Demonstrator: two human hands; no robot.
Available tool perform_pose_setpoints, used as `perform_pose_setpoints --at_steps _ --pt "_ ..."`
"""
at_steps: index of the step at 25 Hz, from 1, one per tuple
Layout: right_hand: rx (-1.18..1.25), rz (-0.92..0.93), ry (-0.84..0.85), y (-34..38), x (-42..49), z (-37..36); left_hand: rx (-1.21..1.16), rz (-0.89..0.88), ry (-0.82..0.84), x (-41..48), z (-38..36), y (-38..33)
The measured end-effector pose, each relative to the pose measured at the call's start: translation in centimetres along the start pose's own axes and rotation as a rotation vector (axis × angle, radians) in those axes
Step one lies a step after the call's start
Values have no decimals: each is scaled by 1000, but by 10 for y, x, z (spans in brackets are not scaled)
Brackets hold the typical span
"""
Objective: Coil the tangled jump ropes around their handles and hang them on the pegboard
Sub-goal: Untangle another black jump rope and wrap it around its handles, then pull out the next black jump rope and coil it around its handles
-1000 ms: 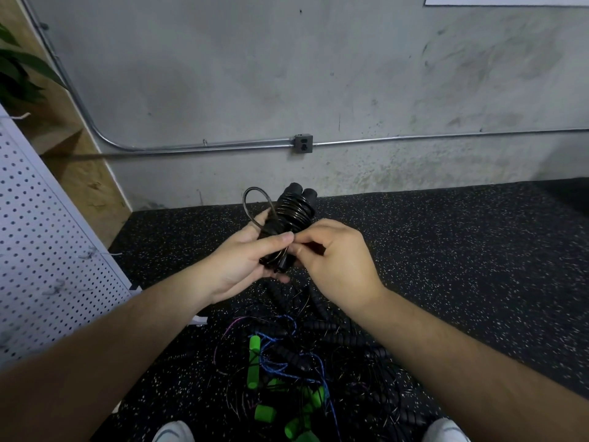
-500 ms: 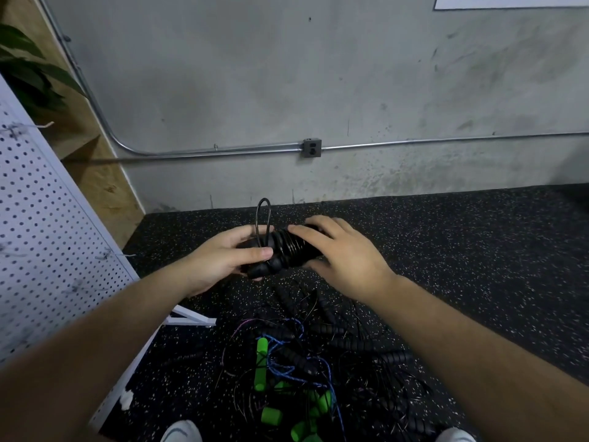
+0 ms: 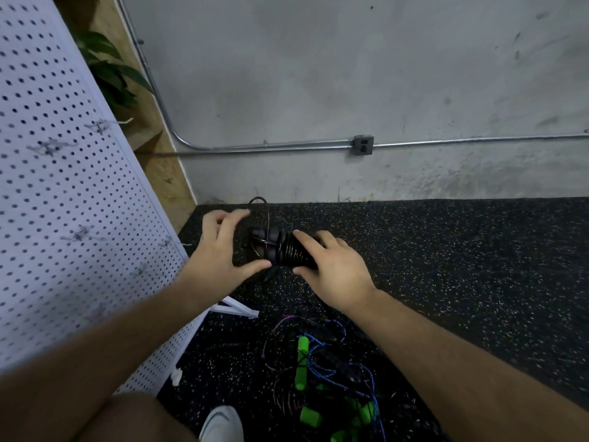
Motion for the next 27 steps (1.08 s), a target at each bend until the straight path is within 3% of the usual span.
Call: perform_pose_setpoints --at_steps 4,9,13,18,23,27 --pt "45 35 88 31 25 -59 179 63 129 4 -27 66" --pt "138 77 296 58 43 -159 127 311 268 -15 -73 172" --pt "265 -22 540 67 25 -272 86 468 408 -53 -137 254" --pt "446 -181 719 89 -10 -409 163 690 528 -105 -208 355" --pt "469 -257 797 99 -44 -500 89 762 633 -140 -270 420" --pt "448 -198 757 100 -31 -526 63 764 626 -133 -285 449"
Point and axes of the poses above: each hand's wrist, its own x-axis towards the middle knuckle, its own z-axis out of the back of the hand, y = z × x, the point moved 9 cm from there along x, towards the middle knuckle, and after that the axes turned 13 degrees about z, right-handed, at the moved point
